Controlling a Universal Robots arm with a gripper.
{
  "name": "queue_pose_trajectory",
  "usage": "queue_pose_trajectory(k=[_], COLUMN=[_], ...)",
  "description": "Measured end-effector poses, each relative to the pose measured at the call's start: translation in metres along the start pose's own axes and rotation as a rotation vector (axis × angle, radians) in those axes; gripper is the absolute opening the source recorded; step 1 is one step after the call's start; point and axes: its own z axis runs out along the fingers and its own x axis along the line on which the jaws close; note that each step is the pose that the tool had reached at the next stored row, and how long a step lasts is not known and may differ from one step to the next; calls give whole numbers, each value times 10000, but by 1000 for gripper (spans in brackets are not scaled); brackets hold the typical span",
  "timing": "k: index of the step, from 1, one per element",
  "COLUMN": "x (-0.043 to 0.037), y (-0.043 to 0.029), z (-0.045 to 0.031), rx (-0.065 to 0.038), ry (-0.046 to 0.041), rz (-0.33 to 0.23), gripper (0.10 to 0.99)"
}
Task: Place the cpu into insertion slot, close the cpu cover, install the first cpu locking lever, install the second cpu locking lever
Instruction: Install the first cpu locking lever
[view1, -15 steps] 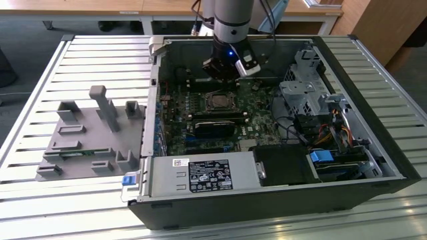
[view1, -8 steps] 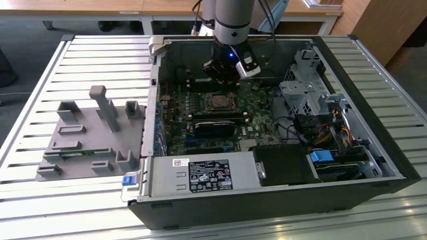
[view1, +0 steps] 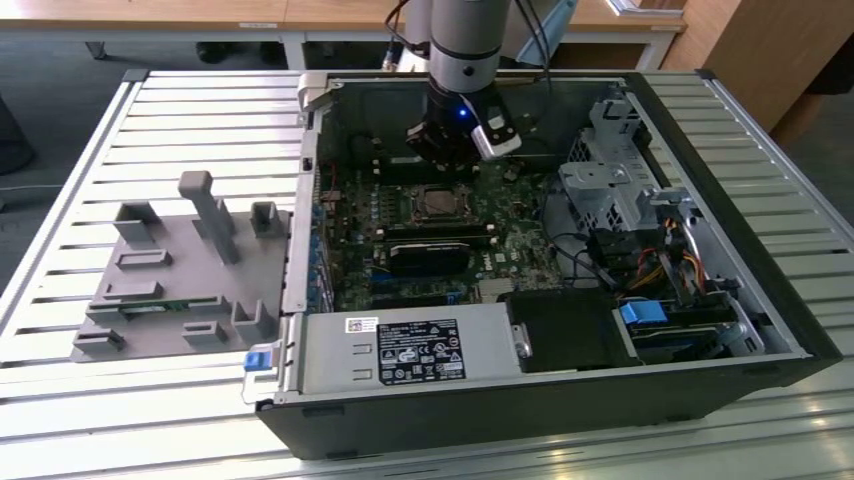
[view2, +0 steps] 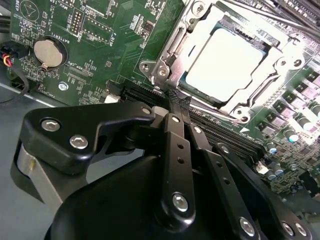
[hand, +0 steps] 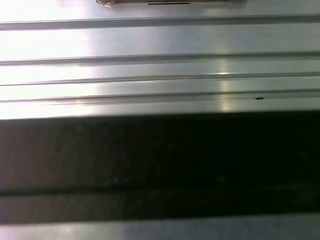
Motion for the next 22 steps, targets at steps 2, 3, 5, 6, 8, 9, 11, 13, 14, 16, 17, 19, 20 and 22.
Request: queue_pose_trajectory(k=[2,3,5,6,8,9,11,13,14,16,17,19,20,22], x=[-1,0,-1,-1,-2,-3,-4,-4,-4,-5,-5,-6,-6,-5], y=[0,-1,-2,-2,-2,-2,-1,-2,-2,1,3,3,3,1], z=[8,11,17,21,31,36,42,40,35,22,-2,1,5,13], rx=[45,66,103,115,140,152,164,166,170,152,152,174,196,247], ry=[3,4,5,5,4,3,1,1,2,-6,0,-2,-4,-3], rz=[-1,0,-1,-1,-1,-1,-1,-1,-1,-2,-2,-2,-3,-3], gripper=[106,106,106,106,106,106,106,106,106,106,106,106,106,106])
